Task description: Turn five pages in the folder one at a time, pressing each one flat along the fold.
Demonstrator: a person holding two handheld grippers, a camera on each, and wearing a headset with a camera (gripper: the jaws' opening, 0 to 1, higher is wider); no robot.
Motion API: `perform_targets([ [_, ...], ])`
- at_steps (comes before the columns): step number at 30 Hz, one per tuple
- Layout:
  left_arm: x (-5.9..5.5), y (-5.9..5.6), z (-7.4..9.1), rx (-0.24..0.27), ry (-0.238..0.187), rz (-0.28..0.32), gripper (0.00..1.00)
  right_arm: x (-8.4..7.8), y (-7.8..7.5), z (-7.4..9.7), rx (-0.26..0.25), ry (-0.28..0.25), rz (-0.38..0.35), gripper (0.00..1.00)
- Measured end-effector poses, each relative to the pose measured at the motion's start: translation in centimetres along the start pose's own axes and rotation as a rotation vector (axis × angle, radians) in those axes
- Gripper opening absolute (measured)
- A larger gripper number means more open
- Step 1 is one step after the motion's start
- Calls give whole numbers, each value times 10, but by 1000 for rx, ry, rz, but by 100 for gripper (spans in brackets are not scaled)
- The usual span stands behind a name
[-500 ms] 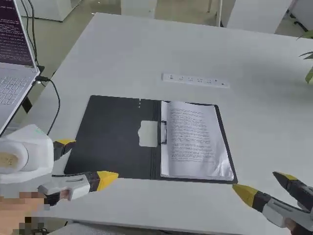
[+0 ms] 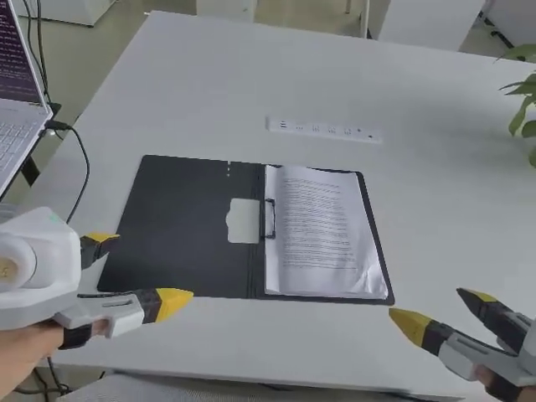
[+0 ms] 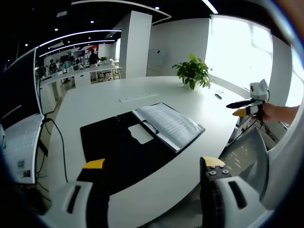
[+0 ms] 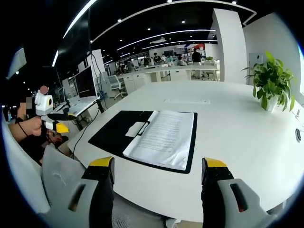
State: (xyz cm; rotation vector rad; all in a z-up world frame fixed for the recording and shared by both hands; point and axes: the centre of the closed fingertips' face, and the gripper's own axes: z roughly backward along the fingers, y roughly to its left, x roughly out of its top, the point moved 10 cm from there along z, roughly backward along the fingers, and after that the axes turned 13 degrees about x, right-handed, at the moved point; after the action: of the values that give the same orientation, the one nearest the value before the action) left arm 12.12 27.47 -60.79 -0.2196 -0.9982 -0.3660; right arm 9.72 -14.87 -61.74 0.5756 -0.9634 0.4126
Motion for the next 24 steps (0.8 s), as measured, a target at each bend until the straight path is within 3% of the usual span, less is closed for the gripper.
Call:
perform_targets([
  [15, -4, 1, 4, 10, 6, 7, 78, 4, 3, -8, 25, 6, 15, 74],
  [24, -10, -1, 4, 6, 26, 7, 79, -8, 4, -7, 20, 24, -7, 74],
])
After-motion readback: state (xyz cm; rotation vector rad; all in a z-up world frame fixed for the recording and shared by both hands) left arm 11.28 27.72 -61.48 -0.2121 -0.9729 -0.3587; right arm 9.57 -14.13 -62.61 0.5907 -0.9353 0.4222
